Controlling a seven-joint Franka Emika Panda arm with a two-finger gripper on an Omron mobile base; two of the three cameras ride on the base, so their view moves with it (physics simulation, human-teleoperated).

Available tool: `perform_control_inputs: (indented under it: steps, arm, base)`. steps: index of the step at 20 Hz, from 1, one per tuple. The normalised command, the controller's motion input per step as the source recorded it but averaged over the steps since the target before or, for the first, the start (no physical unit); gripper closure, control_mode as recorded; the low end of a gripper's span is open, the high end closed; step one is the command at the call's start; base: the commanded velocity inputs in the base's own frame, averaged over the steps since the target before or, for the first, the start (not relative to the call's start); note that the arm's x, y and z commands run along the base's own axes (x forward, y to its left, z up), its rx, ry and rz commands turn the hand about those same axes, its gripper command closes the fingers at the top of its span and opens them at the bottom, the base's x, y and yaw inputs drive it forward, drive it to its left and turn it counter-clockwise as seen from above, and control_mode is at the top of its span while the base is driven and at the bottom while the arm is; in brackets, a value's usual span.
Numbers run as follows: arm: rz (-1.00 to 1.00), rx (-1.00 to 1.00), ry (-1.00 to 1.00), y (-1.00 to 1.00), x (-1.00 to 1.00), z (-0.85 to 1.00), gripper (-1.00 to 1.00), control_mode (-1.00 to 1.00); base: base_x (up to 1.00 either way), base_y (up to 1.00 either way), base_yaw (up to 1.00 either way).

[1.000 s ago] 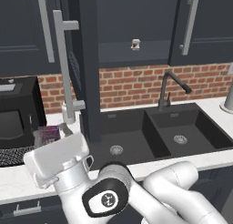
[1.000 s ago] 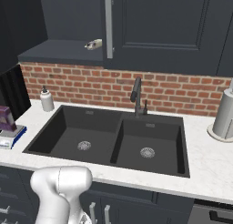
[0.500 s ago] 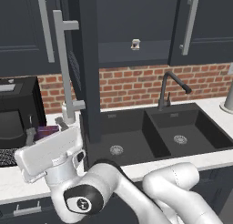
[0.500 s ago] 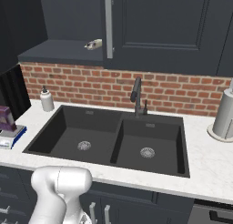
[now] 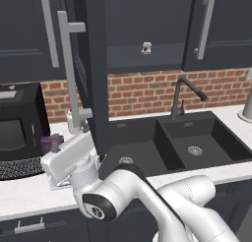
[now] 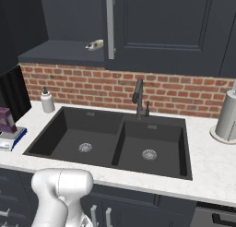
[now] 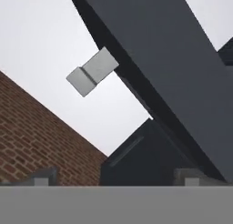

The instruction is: Pick the cereal and place it on the digital scale for weighing, and close the cabinet.

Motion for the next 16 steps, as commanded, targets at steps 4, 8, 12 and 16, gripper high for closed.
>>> perform_control_inputs:
  steps: [4,8,12,16]
  arm:
    - [0.03,0.15,-0.17,-0.44,0.23,0.13,-1.00,-1.00]
    - [0.03,0.18,-0.16,-0.51,0.12,0.25,-1.00,-1.00]
    - [0.02,0.23,-0.11,-0.61,0.08,0.58,-1.00,-1.00]
    - [0.03,0.27,-0.05,-0.72,0.05,0.68,-1.00,-1.00]
  base:
    - [0.00,0.00,0.00]
    - [0.00,0.00,0.00]
    - [0.00,0.00,0.00]
    - [0.00,0.00,0.00]
